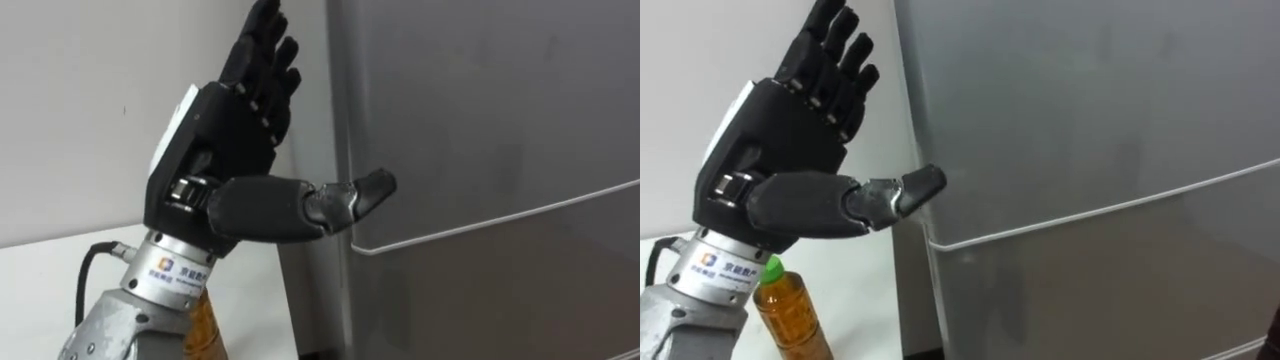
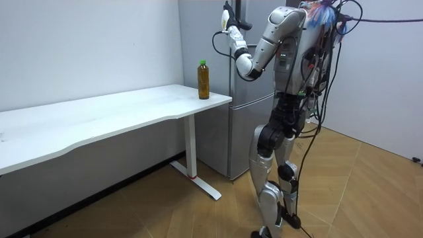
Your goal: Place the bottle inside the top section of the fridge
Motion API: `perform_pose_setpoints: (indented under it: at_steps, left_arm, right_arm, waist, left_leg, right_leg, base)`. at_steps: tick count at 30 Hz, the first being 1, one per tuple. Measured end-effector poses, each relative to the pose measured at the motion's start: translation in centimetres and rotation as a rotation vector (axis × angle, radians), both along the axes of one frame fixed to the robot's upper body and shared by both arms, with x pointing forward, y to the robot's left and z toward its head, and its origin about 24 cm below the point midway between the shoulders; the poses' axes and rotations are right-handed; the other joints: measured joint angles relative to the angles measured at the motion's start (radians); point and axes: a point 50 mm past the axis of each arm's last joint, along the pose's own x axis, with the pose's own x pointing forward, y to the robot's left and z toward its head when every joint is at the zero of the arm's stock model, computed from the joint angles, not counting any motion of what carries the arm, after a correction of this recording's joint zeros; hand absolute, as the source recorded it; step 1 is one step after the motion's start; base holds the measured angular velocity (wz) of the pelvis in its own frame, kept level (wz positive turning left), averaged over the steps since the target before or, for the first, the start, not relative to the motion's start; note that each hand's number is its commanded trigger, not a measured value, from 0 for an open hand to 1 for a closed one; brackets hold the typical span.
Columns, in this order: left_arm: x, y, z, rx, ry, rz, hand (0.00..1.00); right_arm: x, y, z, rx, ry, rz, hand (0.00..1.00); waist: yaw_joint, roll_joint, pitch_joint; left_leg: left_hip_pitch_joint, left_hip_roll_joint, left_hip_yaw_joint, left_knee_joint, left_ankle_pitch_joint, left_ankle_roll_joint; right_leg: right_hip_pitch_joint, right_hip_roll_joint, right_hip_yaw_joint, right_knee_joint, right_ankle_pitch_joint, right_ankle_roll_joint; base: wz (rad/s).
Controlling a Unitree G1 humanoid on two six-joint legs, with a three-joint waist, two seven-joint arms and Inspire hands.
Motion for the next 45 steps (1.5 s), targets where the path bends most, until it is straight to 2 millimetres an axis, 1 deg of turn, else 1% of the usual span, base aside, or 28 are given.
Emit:
perform_pose_setpoints:
  at_steps: [2, 7, 9, 14, 25, 26, 27, 28, 32, 34, 37, 40, 43, 45]
  left_arm:
    - [0.0, -0.2, 0.0, -0.005, 0.001, -0.012, 0.0]
    - [-0.4, -1.8, -0.4, 0.025, 0.001, -0.096, 0.0]
    - [-0.4, -2.0, -0.5, 0.028, 0.003, -0.108, 0.0]
    - [-0.5, -2.3, -0.6, 0.033, 0.005, -0.118, 0.0]
    - [-0.7, -2.6, -1.2, 0.038, 0.029, -0.132, 0.0]
    - [-0.7, -2.6, -1.2, 0.038, 0.029, -0.133, 0.15]
    - [-0.7, -2.6, -1.2, 0.038, 0.029, -0.134, 0.65]
    - [-0.7, -2.8, -1.3, 0.04, 0.031, -0.14, 1.0]
    - [-0.7, -2.7, -1.3, 0.039, 0.031, -0.138, 1.0]
    - [-0.6, -2.1, -1.3, 0.026, 0.03, -0.11, 1.0]
    - [-0.6, -1.9, -1.1, 0.015, 0.018, -0.098, 1.0]
    - [-0.9, -2.2, -1.3, 0.006, 0.014, -0.125, 1.0]
    - [-1.0, -2.4, -1.4, -0.008, 0.019, -0.146, 0.87]
    - [-1.0, -2.5, -1.4, -0.007, 0.018, -0.148, 0.84]
  right_arm:
    - [-0.1, 0.0, 0.0, 0.0, 0.001, -0.001, 0.0]
    - [0.0, -0.2, 0.0, -0.002, -0.002, 0.001, 0.0]
    - [0.0, -0.1, 0.0, 0.0, -0.002, 0.0, 0.0]
    - [0.0, -0.1, 0.0, 0.0, -0.003, 0.001, 0.0]
    - [0.2, -0.2, 0.1, -0.008, -0.002, 0.032, 0.0]
    - [0.3, -0.2, 0.1, -0.009, -0.001, 0.038, 0.0]
    - [0.4, -0.2, 0.1, -0.012, -0.001, 0.051, 0.0]
    - [0.5, -0.3, 0.1, -0.015, 0.001, 0.063, 0.0]
    - [0.6, -0.3, 0.2, -0.017, 0.002, 0.072, 0.0]
    - [0.6, -0.3, 0.2, -0.016, 0.004, 0.076, 0.0]
    - [0.7, -0.3, 0.2, -0.016, 0.004, 0.082, 0.0]
    - [0.6, -0.3, 0.2, -0.017, 0.008, 0.09, 0.0]
    - [0.9, -0.3, 0.2, -0.019, 0.008, 0.105, 0.0]
    - [0.9, -0.3, 0.2, -0.02, 0.008, 0.109, 0.0]
  waist:
    - [-0.002, 0.0, 0.0005]
    - [-0.003, 0.002, -0.0005]
    - [-0.003, 0.002, -0.0004]
    - [-0.003, 0.002, -0.0004]
    - [0.0, 0.0, 0.0009]
    - [0.0, 0.0, 0.0012]
    - [0.001, -0.001, 0.0018]
    - [0.001, -0.001, 0.0023]
    - [0.002, -0.002, 0.0042]
    - [0.004, -0.006, 0.0063]
    - [0.007, -0.007, 0.0072]
    - [0.008, -0.007, 0.0075]
    - [0.01, -0.006, 0.0074]
    - [0.01, -0.004, 0.009]
  left_leg:
    - [-0.001, 0.0, 0.0, 0.0, 0.0, 0.0]
    - [-0.008, 0.0, -0.008, 0.002, 0.0, 0.0]
    - [-0.007, 0.0, -0.011, 0.002, 0.0, 0.0]
    - [-0.01, 0.0, -0.015, 0.002, 0.0, 0.0]
    - [-0.009, 0.0, -0.018, 0.003, 0.0, 0.0]
    - [-0.009, 0.0, -0.018, 0.003, 0.0, 0.0]
    - [-0.009, 0.0, -0.018, 0.003, 0.0, 0.0]
    - [-0.009, -0.001, -0.018, 0.003, 0.0, 0.0]
    - [-0.01, -0.001, -0.019, 0.003, 0.0, 0.0]
    - [-0.011, -0.002, -0.02, 0.003, 0.0, 0.0]
    - [-0.011, -0.004, -0.021, 0.002, 0.0, 0.0]
    - [-0.011, -0.004, -0.025, 0.0, 0.0, 0.0]
    - [-0.012, -0.004, -0.025, 0.0, 0.0, 0.0]
    - [-0.012, -0.004, -0.026, 0.0, 0.0, 0.0]
  right_leg:
    - [0.0, 0.0, 0.0, 0.0, 0.0, 0.0]
    - [-0.004, 0.0, -0.004, 0.0, 0.0, 0.0]
    - [-0.003, 0.0, -0.007, 0.0, 0.0, 0.0]
    - [-0.002, -0.002, -0.019, -0.001, 0.0, 0.0]
    - [-0.001, -0.002, -0.019, -0.002, 0.0, 0.0]
    - [-0.001, -0.002, -0.019, -0.002, 0.0, 0.0]
    - [0.0, -0.002, -0.019, -0.002, 0.0, 0.0]
    - [0.0, -0.002, -0.019, -0.003, 0.0, 0.0]
    - [0.001, -0.002, -0.019, -0.005, 0.0, 0.0]
    - [0.008, -0.001, -0.021, -0.017, 0.0, 0.0]
    - [0.012, -0.002, -0.021, -0.023, 0.0, 0.001]
    - [0.017, -0.001, -0.023, -0.032, 0.001, 0.002]
    - [0.018, -0.001, -0.023, -0.032, 0.002, 0.003]
    - [0.018, -0.001, -0.023, -0.032, 0.002, 0.003]
  base:
    - [0.0]
    - [0.01]
    - [0.04]
    - [0.05]
    - [0.0]
    - [0.0]
    - [0.0]
    - [0.0]
    - [0.0]
    - [0.05]
    - [0.06]
    - [0.03]
    - [0.01]
    - [0.0]
